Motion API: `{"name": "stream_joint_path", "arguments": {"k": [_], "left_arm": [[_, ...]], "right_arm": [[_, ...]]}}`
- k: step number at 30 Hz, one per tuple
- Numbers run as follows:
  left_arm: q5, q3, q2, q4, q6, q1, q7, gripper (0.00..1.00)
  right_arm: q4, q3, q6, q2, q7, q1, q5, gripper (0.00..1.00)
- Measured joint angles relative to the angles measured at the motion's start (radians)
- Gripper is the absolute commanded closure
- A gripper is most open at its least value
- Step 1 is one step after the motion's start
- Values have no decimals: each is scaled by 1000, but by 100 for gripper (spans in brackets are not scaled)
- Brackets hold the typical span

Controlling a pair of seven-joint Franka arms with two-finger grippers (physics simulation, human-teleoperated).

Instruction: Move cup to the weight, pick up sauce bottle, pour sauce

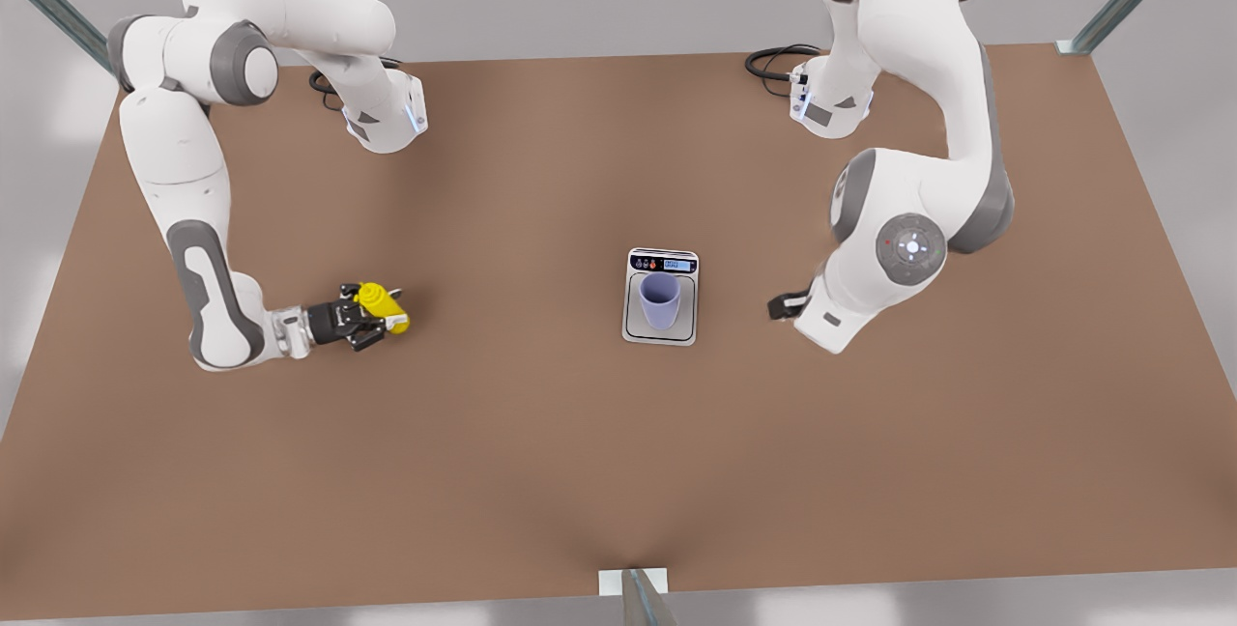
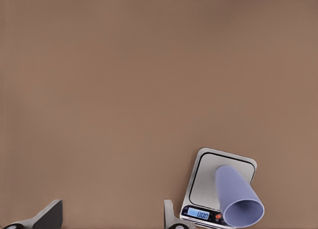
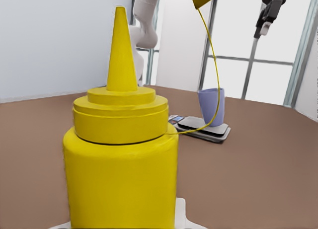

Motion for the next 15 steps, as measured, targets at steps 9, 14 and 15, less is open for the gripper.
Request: {"name": "stream_joint_path", "arguments": {"k": [9,14,15], "left_arm": [[56,-36,-112,120,-162,150,171,0],[239,-480,-193,94,-173,477,167,0],[257,-480,-178,94,-169,474,167,0]], "right_arm": [[-18,19,300,-120,283,310,370,57],[40,14,482,-86,326,600,629,57],[66,13,487,-77,327,613,648,57]]}}
